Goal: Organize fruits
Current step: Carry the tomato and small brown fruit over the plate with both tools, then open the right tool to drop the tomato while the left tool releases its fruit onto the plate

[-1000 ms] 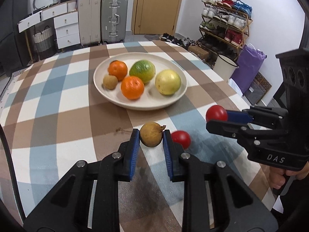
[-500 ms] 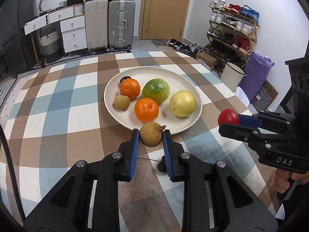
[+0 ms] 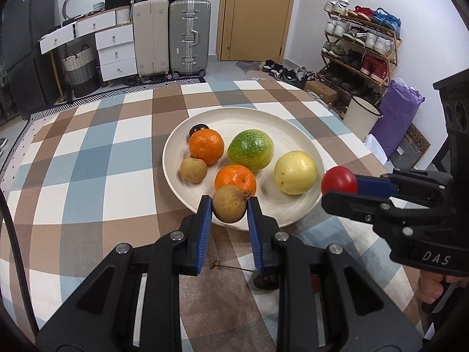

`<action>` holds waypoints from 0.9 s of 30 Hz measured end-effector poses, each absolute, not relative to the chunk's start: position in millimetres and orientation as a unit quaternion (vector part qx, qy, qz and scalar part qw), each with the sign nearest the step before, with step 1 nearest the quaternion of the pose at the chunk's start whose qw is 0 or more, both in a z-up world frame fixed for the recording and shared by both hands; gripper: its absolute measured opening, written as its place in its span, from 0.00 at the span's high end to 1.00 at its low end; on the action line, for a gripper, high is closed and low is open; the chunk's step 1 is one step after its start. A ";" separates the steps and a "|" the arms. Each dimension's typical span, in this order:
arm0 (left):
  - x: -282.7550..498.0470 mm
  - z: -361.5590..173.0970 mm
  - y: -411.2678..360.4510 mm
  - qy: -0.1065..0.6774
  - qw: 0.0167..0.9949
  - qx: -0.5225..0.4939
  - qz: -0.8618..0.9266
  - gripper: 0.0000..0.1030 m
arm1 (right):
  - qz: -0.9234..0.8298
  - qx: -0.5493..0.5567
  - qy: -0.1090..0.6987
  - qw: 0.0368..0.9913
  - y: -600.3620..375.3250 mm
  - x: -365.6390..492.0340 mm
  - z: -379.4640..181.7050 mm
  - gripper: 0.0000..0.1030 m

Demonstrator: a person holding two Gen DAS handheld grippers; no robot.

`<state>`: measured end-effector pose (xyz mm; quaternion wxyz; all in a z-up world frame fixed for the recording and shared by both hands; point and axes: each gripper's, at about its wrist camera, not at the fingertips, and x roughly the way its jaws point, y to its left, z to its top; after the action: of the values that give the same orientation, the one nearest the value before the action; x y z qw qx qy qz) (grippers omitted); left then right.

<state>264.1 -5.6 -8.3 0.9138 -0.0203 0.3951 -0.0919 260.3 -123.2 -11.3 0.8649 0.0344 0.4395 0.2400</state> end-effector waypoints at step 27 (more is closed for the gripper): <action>298.3 -28.3 -9.0 0.406 0.911 -0.003 -0.075 0.79 | 0.227 0.030 0.468 0.854 -109.1 293.4 -42.3 0.71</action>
<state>298.3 -9.0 -28.3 0.9107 -0.0032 0.4063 -0.0749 293.4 -109.1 -42.3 0.8536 0.0304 0.4679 0.2269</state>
